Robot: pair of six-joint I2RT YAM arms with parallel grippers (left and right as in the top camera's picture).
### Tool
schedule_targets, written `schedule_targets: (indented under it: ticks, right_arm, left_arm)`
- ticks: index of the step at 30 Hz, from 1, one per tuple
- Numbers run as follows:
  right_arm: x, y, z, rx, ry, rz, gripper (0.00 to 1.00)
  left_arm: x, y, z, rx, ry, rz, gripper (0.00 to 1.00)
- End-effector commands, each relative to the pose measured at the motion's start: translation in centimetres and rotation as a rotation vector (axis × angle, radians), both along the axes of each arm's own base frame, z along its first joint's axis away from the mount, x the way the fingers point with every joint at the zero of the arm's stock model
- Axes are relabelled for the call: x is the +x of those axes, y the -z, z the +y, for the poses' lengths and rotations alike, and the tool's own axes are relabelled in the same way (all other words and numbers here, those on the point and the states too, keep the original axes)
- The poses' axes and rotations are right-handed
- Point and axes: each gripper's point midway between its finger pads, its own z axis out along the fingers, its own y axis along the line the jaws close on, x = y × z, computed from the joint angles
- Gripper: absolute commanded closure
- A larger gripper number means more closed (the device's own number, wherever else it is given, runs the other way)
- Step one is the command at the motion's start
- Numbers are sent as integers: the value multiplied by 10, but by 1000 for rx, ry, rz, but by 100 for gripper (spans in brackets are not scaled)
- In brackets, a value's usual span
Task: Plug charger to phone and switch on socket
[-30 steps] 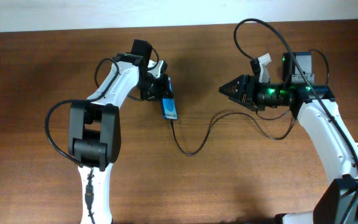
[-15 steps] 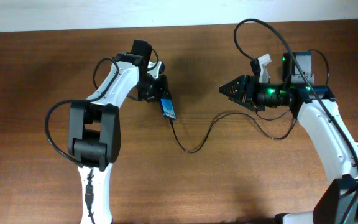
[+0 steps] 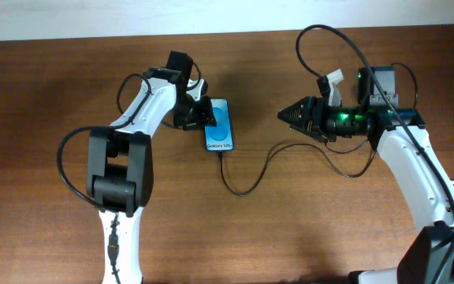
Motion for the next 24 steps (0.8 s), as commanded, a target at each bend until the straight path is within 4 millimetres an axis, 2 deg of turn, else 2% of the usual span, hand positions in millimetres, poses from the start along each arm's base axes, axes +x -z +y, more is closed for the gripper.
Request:
schedule_targets:
  ticks: [1,5,11,13,15,17,20,22,24]
  right_arm:
    - [2,0,-2,-15,-3,-19,34]
    - [2,0,-3,-20,-12,-32,34]
    - [1,0,-3,-22,-15,-35,34]
    - [2,0,-3,-29,-25,-52,34]
    - [3,1,-5,-59,-31,-81,34]
    - [8,5,-14,-132,9,-77,34]
    - [11,-6,-23,-207,29,-117,34]
    - [11,-18,-29,-260,38,-139,34]
    - [8,-40,-36,-319,33,-177,34]
  left_arm:
    - [3,-13,3,27,13,-41,61]
    - [3,-11,8,57,8,-40,54]
    - [5,-9,15,96,0,-48,53]
    - [6,-14,19,94,-8,-52,53]
    - [9,-28,23,92,-19,-66,53]
    - [16,-52,29,84,-29,-104,53]
    - [26,-106,39,66,-45,-211,52]
    - [32,-149,47,48,-67,-305,51]
    - [32,-190,57,34,-92,-396,51]
